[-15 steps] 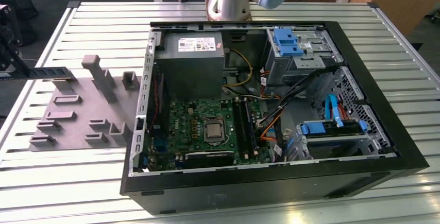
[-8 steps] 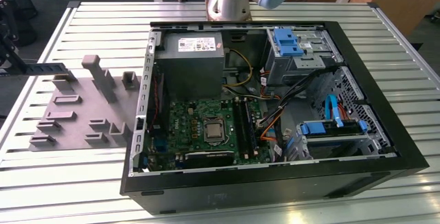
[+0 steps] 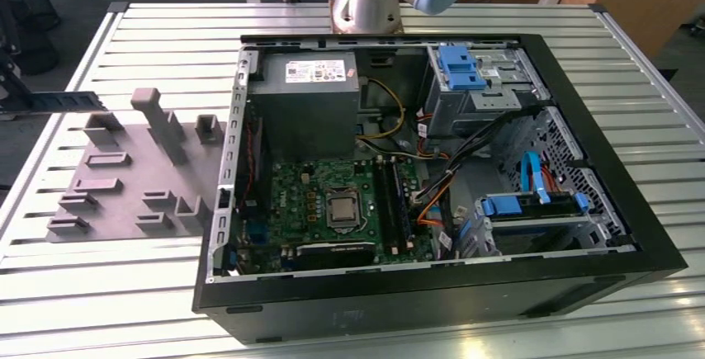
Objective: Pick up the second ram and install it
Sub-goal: 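Pick up the second ram and move it above second insertion slot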
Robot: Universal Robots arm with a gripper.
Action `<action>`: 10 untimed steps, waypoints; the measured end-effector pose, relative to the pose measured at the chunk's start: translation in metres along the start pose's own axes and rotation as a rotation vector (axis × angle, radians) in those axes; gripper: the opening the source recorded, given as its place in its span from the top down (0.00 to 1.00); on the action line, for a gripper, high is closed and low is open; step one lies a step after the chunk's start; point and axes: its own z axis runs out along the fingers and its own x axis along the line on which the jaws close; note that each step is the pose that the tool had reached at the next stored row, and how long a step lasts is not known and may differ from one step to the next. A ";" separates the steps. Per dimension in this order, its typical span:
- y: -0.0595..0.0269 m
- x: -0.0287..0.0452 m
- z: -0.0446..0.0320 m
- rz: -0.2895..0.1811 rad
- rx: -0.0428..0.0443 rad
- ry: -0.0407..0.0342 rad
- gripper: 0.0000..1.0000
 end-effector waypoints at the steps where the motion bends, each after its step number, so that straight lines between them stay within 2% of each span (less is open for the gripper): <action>1: 0.0000 0.0000 -0.0010 0.000 0.0001 0.0000 0.86; 10: 0.0002 -0.0002 -0.0096 0.000 0.0000 0.0000 0.86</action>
